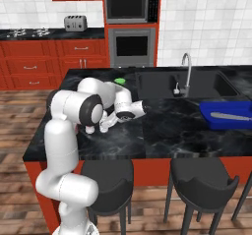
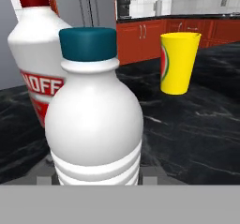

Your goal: Place the drinks on the dining counter in a tight cluster.

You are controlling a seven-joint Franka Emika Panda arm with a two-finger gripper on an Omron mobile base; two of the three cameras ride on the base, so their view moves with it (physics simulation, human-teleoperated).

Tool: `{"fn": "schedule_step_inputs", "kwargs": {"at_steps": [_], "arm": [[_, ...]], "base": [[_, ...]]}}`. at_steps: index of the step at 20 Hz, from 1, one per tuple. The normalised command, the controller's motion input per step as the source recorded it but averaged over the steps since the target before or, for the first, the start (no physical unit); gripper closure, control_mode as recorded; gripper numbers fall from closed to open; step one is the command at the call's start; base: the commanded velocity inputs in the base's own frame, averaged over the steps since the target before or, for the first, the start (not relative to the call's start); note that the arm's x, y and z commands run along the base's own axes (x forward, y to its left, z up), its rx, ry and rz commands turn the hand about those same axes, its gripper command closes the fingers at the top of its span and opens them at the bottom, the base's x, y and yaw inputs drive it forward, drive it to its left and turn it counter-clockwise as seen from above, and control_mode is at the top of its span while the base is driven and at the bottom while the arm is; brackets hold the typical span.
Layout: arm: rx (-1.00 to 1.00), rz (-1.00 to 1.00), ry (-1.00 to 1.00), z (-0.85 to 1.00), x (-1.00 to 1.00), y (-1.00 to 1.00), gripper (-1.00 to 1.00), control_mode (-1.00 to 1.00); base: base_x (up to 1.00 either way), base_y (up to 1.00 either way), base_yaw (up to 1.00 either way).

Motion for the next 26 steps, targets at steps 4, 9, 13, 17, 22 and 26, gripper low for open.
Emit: {"fn": "schedule_step_inputs", "kwargs": {"at_steps": [4,9,13,17,22,26], "arm": [[0.00,0.00,0.00,-0.22,0.00,0.00,1.00,-1.00],[0.00,0.00,0.00,-0.16,0.00,0.00,1.00,-1.00],[0.00,0.00,0.00,0.00,0.00,0.00,1.00,-1.00],[0.00,0.00,0.00,0.00,0.00,0.00,1.00,-1.00],[0.00,0.00,0.00,0.00,0.00,0.00,-1.00,-1.00],[0.00,0.00,0.00,0.00,0.00,0.00,-1.00,-1.00]], "base": [[0.00,0.00,0.00],[0.00,0.00,0.00],[0.00,0.00,0.00],[0.00,0.00,0.00],[0.00,0.00,0.00],[0.00,0.00,0.00]]}}
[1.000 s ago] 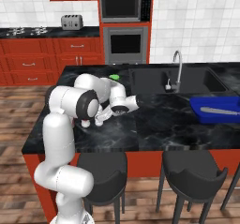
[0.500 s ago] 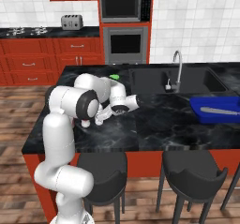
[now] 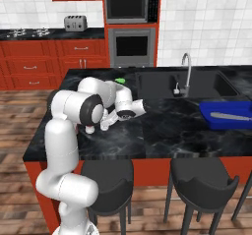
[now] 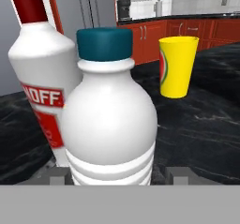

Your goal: Place the drinks on the dining counter in a tight cluster.

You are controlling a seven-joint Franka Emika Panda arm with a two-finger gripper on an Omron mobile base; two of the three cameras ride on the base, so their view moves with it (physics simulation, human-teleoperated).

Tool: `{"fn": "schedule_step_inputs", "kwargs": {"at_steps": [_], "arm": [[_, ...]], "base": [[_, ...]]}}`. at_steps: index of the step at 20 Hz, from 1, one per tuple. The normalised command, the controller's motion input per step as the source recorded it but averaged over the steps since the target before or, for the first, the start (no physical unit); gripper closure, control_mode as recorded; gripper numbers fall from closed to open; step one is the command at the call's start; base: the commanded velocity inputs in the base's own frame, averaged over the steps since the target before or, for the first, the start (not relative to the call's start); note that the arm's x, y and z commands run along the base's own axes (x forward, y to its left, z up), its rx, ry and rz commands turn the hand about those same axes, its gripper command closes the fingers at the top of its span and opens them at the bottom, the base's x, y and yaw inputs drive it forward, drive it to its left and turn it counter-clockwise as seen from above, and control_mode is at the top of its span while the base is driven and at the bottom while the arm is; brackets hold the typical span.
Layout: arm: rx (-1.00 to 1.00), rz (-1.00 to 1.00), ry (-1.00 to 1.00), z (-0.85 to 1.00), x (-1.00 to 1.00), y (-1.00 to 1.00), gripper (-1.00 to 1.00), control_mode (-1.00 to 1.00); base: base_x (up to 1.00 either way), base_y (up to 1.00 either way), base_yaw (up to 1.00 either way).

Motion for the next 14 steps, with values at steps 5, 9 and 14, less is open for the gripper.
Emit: {"fn": "schedule_step_inputs", "kwargs": {"at_steps": [5,9,14], "arm": [[0.00,0.00,0.00,0.00,0.00,0.00,-1.00,-1.00],[0.00,0.00,0.00,0.00,0.00,0.00,-1.00,-1.00],[0.00,0.00,0.00,0.00,0.00,0.00,-1.00,-1.00]], "base": [[0.00,0.00,0.00],[0.00,0.00,0.00],[0.00,0.00,0.00]]}}
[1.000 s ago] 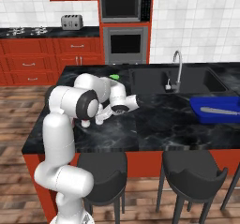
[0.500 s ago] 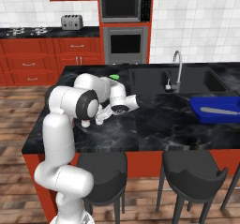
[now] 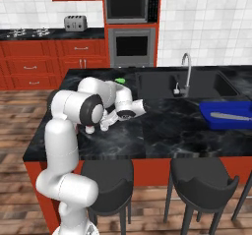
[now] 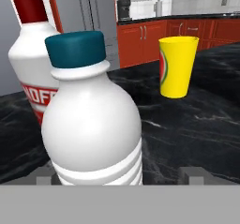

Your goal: Place the drinks on the dining counter in a tight cluster.

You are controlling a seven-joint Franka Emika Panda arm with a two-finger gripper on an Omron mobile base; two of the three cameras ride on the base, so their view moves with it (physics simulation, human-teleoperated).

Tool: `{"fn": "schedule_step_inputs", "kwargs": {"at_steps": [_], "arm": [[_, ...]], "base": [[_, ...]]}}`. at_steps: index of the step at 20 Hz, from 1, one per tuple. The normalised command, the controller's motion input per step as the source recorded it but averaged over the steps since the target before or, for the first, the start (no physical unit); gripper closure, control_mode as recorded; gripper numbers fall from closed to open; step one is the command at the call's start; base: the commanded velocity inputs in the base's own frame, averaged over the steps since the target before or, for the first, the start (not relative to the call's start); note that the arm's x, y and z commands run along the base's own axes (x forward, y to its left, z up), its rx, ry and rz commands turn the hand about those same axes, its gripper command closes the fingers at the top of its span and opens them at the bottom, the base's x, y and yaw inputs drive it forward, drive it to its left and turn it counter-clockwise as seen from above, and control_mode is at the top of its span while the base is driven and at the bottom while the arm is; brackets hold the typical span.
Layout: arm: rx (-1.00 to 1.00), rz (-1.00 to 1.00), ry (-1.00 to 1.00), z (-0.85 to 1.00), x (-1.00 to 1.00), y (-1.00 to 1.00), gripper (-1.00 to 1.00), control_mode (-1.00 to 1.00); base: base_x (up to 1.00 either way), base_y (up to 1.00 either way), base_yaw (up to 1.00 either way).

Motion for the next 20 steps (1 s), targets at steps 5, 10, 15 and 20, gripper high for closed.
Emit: {"fn": "schedule_step_inputs", "kwargs": {"at_steps": [5,10,15,20], "arm": [[0.00,-0.06,0.00,0.00,-0.16,-0.24,-1.00,-1.00],[0.00,-0.10,-0.02,0.11,-0.29,-0.26,-1.00,-1.00],[0.00,-0.13,0.00,0.18,-0.29,-0.23,-1.00,-1.00],[0.00,-0.23,0.06,0.28,-0.19,-0.26,-1.00,-1.00]], "base": [[0.00,0.00,0.00],[0.00,0.00,0.00],[0.00,0.00,0.00],[0.00,0.00,0.00]]}}
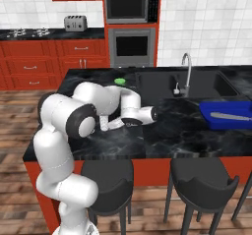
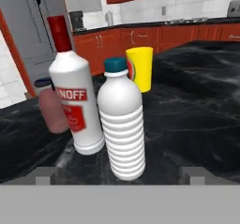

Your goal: Place the drinks on the dining counter in a tight cluster.

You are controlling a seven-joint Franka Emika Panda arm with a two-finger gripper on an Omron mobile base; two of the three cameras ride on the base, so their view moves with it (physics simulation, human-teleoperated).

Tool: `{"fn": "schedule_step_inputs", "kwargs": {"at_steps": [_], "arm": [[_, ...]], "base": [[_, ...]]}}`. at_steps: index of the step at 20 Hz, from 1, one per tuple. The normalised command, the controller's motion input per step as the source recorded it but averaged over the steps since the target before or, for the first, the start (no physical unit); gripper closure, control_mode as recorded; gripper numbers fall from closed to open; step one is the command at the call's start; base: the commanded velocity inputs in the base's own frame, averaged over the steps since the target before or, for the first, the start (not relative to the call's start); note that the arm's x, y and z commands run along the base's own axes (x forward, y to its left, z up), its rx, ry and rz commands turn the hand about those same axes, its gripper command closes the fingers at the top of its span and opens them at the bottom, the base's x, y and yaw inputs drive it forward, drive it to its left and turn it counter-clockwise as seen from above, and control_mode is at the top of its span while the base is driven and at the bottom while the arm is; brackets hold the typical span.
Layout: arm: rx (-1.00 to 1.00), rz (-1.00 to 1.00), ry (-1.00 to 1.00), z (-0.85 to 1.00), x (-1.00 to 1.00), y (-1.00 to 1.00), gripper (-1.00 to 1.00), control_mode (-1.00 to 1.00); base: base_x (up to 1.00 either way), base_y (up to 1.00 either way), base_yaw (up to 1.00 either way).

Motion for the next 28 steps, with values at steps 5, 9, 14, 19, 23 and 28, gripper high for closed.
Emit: {"fn": "schedule_step_inputs", "kwargs": {"at_steps": [5,9,14,19,23,28], "arm": [[-0.04,-0.27,0.26,0.37,-0.03,-0.09,-1.00,-1.00],[-0.15,-0.26,0.39,0.44,-0.01,-0.01,-1.00,-1.00],[-0.23,-0.25,0.44,0.46,0.00,0.00,-1.00,-1.00],[-0.24,-0.22,0.35,0.46,-0.09,0.03,-1.00,-1.00],[-0.20,-0.18,0.16,0.53,-0.53,0.20,-1.00,-1.00],[-0.11,-0.16,0.00,0.42,-0.93,0.26,-1.00,-1.00]], "base": [[0.00,0.00,0.00],[0.00,0.00,0.00],[0.00,0.00,0.00],[0.00,0.00,0.00],[0.00,0.00,0.00],[0.00,0.00,0.00]]}}
